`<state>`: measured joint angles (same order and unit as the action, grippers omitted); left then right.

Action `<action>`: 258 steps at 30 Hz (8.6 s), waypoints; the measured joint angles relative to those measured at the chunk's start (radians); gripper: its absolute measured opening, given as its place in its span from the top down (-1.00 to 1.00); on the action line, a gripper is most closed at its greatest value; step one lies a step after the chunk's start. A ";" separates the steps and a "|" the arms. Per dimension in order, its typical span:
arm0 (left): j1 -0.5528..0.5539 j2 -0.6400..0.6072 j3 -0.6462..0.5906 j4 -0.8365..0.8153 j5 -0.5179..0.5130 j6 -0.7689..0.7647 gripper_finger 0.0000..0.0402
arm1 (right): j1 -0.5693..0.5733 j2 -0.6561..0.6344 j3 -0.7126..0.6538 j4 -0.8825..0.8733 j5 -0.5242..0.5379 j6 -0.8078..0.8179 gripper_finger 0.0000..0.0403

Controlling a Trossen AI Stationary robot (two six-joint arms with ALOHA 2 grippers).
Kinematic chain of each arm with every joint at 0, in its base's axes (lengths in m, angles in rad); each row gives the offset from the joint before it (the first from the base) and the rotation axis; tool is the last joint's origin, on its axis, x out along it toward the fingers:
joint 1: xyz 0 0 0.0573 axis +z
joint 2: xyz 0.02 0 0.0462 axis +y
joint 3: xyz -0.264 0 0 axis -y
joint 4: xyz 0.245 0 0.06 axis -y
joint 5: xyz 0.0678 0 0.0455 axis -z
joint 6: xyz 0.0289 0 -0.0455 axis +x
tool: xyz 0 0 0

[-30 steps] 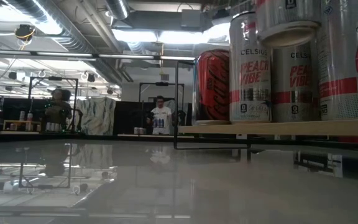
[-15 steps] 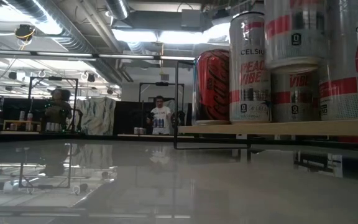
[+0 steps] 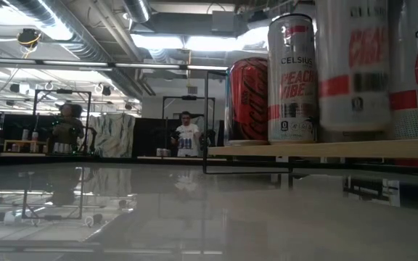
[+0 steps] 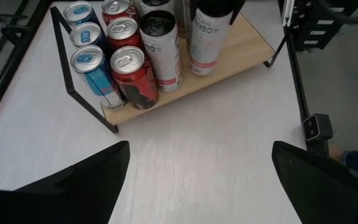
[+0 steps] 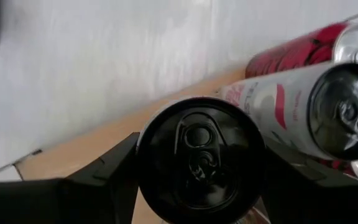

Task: Place canned beverage on shelf
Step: Put the white pink soda can on the shelf aligned with the other white pink soda cans, then return to Home Position

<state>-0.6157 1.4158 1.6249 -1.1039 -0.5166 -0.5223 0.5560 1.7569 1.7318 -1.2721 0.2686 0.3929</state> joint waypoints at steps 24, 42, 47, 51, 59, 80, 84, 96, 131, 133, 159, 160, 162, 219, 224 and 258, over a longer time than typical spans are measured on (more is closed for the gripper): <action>0.000 0.000 0.000 -0.001 0.001 0.001 -0.92 | 0.000 0.000 -0.052 0.039 0.009 -0.006 -0.44; 0.000 0.000 0.000 -0.002 0.001 0.001 -0.92 | 0.000 0.002 -0.049 0.028 0.041 -0.008 -0.51; 0.000 0.000 0.000 -0.002 0.001 0.001 -0.92 | 0.000 0.002 -0.010 -0.016 0.071 -0.009 -0.51; 0.000 0.000 0.000 -0.002 0.001 0.001 -0.92 | 0.000 0.002 0.021 -0.050 0.071 -0.008 -0.52; 0.000 0.000 0.000 -0.002 -0.001 0.015 -0.92 | 0.000 0.002 0.107 -0.117 0.072 -0.009 -0.52; 0.020 -0.279 -0.052 0.020 -0.154 0.165 -0.57 | -0.177 -0.186 0.473 -0.251 0.054 -0.188 -0.02; 0.039 -0.391 -0.199 0.156 -0.172 0.214 -0.33 | -0.209 -0.295 0.391 -0.205 0.081 -0.191 0.27; 0.237 -0.816 -0.724 0.623 -0.008 0.455 0.15 | -0.333 -0.717 -0.241 0.253 0.013 -0.247 0.91; 0.526 -1.282 -1.411 1.064 0.146 0.426 0.60 | -0.511 -1.756 -1.347 0.967 -0.146 -0.040 0.97; 0.538 -1.319 -1.411 1.058 0.152 0.441 0.62 | -0.511 -1.753 -1.354 0.959 -0.144 -0.032 0.97; 0.553 -1.410 -1.618 1.219 0.330 0.448 0.88 | -0.511 -1.754 -1.354 0.917 -0.104 -0.090 0.97; 0.553 -1.410 -1.618 1.218 0.329 0.460 0.89 | -0.511 -1.754 -1.354 0.917 -0.104 -0.094 0.97; 0.553 -1.410 -1.618 1.201 0.328 0.475 0.90 | -0.511 -1.754 -1.354 0.917 -0.104 -0.111 0.97; 0.553 -1.403 -1.617 1.148 0.323 0.481 0.91 | -0.511 -1.752 -1.693 1.220 -0.183 -0.398 0.97; 0.553 -1.403 -1.617 1.148 0.323 0.481 0.91 | -0.511 -1.752 -1.693 1.219 -0.183 -0.398 0.97; 0.553 -1.403 -1.617 1.148 0.323 0.481 0.91 | -0.511 -1.752 -1.693 1.219 -0.183 -0.398 0.97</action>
<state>-0.0630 0.0128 0.0078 0.0444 -0.1932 -0.0410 0.0452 0.0044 0.0383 -0.0535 0.0853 -0.0055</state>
